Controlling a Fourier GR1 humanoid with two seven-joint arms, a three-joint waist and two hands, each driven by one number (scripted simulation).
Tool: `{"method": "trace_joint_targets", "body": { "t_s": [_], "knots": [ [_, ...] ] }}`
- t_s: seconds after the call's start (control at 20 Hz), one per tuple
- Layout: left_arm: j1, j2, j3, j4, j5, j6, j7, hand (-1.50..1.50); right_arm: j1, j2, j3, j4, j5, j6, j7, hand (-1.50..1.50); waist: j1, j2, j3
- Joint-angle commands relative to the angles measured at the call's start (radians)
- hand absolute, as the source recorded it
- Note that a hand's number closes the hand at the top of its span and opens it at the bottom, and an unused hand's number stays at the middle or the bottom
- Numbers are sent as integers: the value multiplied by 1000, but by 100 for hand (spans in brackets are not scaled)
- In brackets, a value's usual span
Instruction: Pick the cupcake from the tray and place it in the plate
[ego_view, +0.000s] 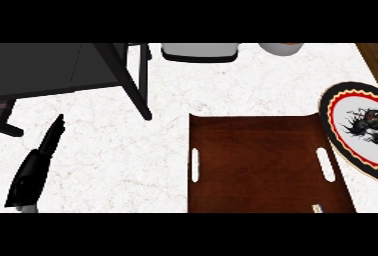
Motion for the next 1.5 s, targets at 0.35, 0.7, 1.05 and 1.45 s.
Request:
{"method": "trace_joint_targets", "body": {
  "t_s": [0.35,0.7,1.05,1.45],
  "knots": [
    [0,-14,-1,-7,-20,12,22,0,-103,167,208,-4,108,72,-17,150,-10,-7,-4],
    [-54,-11,25,52,-5,-1,8,0,-171,294,301,50,188,33,35,150,-16,-5,-4],
    [-39,0,33,21,-8,-16,19,0,-250,375,271,232,173,46,192,-150,-12,-3,-3],
    [16,14,56,-16,2,-38,-1,0,-260,362,124,275,27,130,109,-150,-22,-10,-3]
  ]
}}
